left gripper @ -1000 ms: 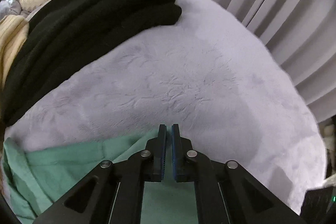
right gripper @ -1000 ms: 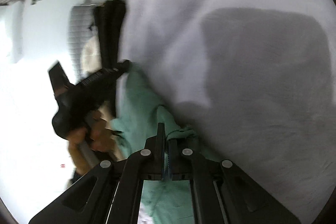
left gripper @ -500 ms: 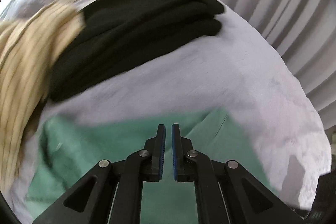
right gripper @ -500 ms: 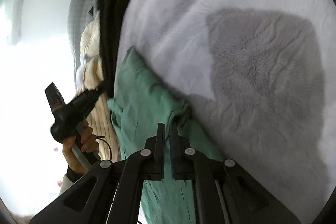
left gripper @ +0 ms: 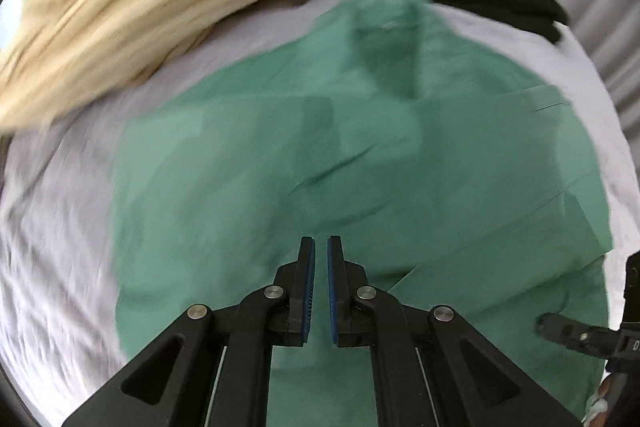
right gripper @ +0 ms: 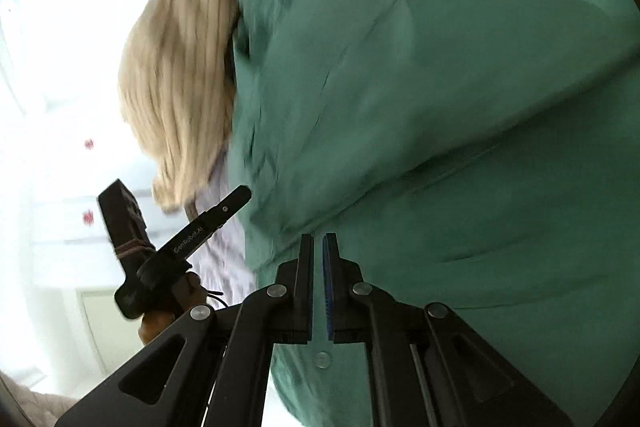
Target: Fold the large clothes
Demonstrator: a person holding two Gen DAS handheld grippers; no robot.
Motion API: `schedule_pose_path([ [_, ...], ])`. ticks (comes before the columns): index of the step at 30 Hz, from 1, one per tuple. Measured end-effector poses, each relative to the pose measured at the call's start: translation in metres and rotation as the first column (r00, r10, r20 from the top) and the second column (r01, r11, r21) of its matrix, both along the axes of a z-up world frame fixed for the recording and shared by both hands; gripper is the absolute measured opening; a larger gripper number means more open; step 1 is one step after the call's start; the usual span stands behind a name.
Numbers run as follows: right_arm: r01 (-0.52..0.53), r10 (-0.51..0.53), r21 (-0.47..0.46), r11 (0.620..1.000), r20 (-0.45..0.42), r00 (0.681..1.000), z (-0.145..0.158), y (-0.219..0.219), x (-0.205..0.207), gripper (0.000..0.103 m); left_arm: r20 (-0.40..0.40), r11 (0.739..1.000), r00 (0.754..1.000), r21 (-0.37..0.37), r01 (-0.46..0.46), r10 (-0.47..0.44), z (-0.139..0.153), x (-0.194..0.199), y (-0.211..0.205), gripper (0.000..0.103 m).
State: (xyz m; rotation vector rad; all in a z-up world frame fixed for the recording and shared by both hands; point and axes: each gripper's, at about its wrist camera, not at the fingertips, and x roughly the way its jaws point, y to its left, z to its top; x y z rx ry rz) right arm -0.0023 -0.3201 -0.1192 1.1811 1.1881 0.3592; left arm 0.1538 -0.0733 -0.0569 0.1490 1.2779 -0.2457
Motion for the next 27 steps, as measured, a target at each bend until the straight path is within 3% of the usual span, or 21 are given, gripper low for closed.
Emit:
schedule_pose_path([
  [5, -0.103, 0.103, -0.016, 0.995, -0.034, 0.994, -0.005, 0.055, 0.013, 0.007, -0.041, 0.997, 0.997, -0.032, -0.072, 0.071, -0.015, -0.025, 0.038, 0.009],
  [6, -0.12, 0.118, -0.034, 0.992, -0.043, 0.992, -0.003, 0.06, 0.01, 0.007, -0.049, 0.996, 0.996, -0.036, -0.077, 0.076, -0.018, -0.029, 0.041, 0.02],
  [7, -0.132, 0.13, -0.052, 0.99, -0.051, 0.99, -0.002, 0.062, 0.01, 0.007, -0.061, 0.995, 0.995, -0.047, -0.085, 0.082, -0.02, -0.034, 0.046, 0.075],
  [8, -0.146, 0.141, -0.078, 0.986, -0.061, 0.988, -0.001, 0.065, 0.007, 0.007, -0.064, 0.993, 0.993, -0.045, -0.106, 0.103, -0.02, -0.039, 0.049, 0.101],
  [12, -0.189, 0.173, -0.202, 0.961, -0.092, 0.981, 0.008, 0.07, -0.005, 0.007, -0.05, 0.993, 0.994, -0.06, -0.103, 0.1, -0.013, -0.057, 0.059, 0.102],
  [18, -0.204, 0.167, -0.27, 0.941, -0.153, 0.974, 0.019, 0.063, -0.021, 0.007, -0.067, 0.995, 0.993, 0.017, -0.1, 0.101, -0.009, -0.081, 0.064, 0.102],
  [23, -0.192, 0.133, -0.317, 0.929, -0.199, 0.971, 0.033, 0.053, -0.033, 0.007, -0.094, 0.993, 0.989, 0.035, -0.115, 0.118, 0.0, -0.102, 0.075, 0.102],
  [25, -0.184, 0.116, -0.336, 0.924, -0.214, 0.97, 0.039, 0.046, -0.039, 0.028, -0.104, 0.992, 0.987, 0.046, -0.115, 0.119, 0.004, -0.112, 0.081, 0.102],
  [26, -0.179, 0.108, -0.344, 0.922, -0.217, 0.97, 0.041, 0.044, -0.04, 0.055, -0.108, 0.992, 0.987, 0.051, -0.114, 0.119, 0.006, -0.116, 0.081, 0.102],
  [27, -0.168, 0.095, -0.357, 0.919, -0.212, 0.973, 0.047, 0.041, -0.043, 0.067, -0.111, 0.992, 0.987, 0.053, -0.114, 0.12, 0.003, -0.114, 0.088, 0.102],
])
